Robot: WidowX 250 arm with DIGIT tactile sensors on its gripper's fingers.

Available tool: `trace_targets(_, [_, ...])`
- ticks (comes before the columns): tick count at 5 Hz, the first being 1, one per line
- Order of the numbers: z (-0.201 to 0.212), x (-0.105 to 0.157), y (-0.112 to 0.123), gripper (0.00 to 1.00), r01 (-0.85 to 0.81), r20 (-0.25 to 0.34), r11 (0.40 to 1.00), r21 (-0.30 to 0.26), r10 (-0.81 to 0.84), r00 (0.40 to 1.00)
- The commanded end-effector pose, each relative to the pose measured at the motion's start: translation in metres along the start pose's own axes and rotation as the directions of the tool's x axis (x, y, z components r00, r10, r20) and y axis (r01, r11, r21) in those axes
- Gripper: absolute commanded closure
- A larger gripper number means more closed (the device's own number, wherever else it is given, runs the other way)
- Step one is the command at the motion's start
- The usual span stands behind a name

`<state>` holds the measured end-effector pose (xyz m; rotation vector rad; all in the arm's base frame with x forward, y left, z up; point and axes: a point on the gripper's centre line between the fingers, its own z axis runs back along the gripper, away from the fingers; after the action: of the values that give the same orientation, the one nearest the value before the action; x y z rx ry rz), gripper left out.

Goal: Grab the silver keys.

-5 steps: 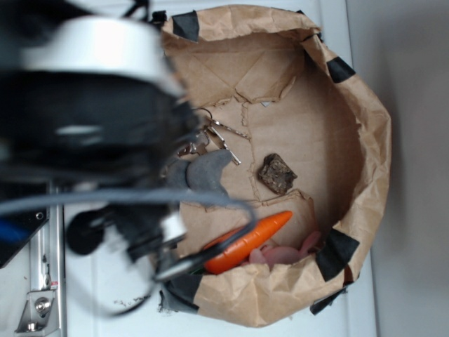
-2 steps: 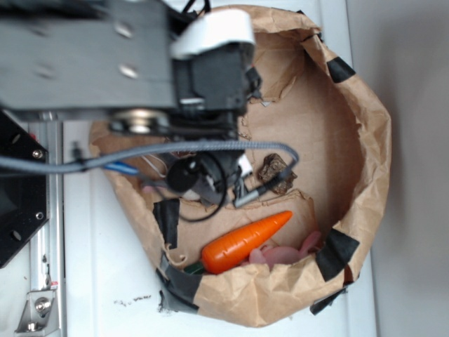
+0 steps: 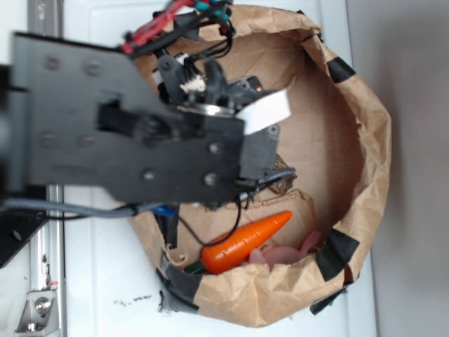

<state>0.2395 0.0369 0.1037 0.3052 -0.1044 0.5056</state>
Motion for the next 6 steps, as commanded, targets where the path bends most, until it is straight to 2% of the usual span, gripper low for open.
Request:
trace_targets(1, [0.012,0.007,0.004,0.00,-0.009,0.036,1.000,-0.017,0.010,0.999])
trace_targets(4, [0.012,0.007,0.004,0.00,-0.009,0.036,1.000,-0.017,0.010,0.999])
trace_targets(5, [0.000,-0.007,0.017,0.00,0.069,0.035,0.996,-0.052,-0.067,0.997])
trace_targets(6, [-0.005,-0.013,0.027,0.00,0.120,-0.023,0.987,-0.109,-0.123,0.992])
